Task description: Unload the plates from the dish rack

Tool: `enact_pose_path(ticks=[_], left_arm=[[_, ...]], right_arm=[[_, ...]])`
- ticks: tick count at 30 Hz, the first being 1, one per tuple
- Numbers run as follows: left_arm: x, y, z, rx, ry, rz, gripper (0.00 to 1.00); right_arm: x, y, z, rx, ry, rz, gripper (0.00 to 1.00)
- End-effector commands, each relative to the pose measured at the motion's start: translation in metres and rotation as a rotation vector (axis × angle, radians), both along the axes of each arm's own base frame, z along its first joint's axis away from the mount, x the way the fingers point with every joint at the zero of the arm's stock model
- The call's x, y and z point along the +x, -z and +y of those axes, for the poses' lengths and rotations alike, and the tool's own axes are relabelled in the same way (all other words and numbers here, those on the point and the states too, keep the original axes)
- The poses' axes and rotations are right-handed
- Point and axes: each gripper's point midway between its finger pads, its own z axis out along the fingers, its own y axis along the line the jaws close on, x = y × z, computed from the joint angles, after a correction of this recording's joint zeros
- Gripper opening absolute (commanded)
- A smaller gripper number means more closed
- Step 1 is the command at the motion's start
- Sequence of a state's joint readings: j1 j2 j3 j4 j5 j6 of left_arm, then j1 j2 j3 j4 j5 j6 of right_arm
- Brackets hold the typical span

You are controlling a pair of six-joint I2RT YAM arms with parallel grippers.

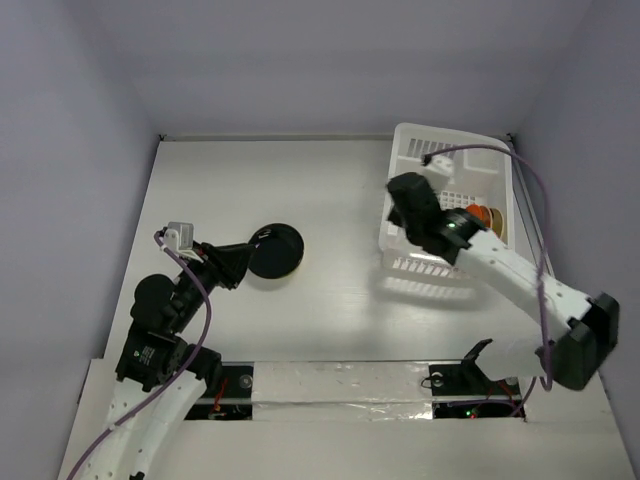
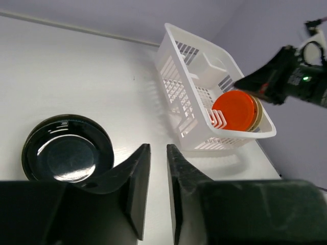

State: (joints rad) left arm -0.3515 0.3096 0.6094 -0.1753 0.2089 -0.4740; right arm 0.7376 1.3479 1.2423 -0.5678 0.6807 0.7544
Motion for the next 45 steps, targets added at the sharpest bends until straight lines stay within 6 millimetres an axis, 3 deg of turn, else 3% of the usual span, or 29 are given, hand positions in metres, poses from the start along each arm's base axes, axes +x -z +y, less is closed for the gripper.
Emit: enact_pose_path(ticks=[1, 2, 5, 9, 10, 17, 21, 27, 35, 39, 45], left_arm=[[-0.003, -0.016, -0.001, -0.021, 0.010, -0.064, 0.16], [-0.003, -0.016, -0.001, -0.022, 0.012, -0.065, 0.09], [-0.004, -0.018, -0.001, -0.023, 0.013, -0.072, 0.02], [-0.006, -0.019, -0.001, -0.027, 0.018, -0.077, 0.03], [-0.008, -0.020, -0.003, -0.026, 0.027, -0.079, 0.05], [-0.013, -0.023, -0.005, -0.033, 0.041, -0.091, 0.26], [-0.014, -0.024, -0.005, -0.034, 0.047, -0.096, 0.29], [-0.018, -0.027, -0.005, -0.040, 0.048, -0.107, 0.29], [-0.020, -0.028, -0.005, -0.044, 0.053, -0.111, 0.30], [-0.022, -0.029, -0.005, -0.048, 0.058, -0.118, 0.30], [-0.024, -0.032, -0.006, -0.051, 0.062, -0.125, 0.30]], right_arm=[[-0.021, -0.004, -0.114, -0.124, 0.210, 0.021, 0.00], [-0.023, -0.006, -0.130, -0.125, 0.231, 0.019, 0.00], [-0.033, -0.010, -0.173, -0.162, 0.296, 0.043, 0.08], [-0.037, -0.005, -0.196, -0.211, 0.295, 0.114, 0.29], [-0.036, -0.003, -0.200, -0.214, 0.299, 0.127, 0.30], [-0.027, 0.017, -0.216, -0.274, 0.280, 0.242, 0.30], [-0.018, 0.027, -0.210, -0.257, 0.236, 0.264, 0.30], [-0.008, 0.049, -0.216, -0.278, 0.255, 0.348, 0.30], [-0.008, 0.055, -0.230, -0.354, 0.316, 0.406, 0.29], [-0.010, 0.059, -0.234, -0.379, 0.333, 0.452, 0.18], [-0.012, 0.050, -0.238, -0.412, 0.340, 0.479, 0.04]])
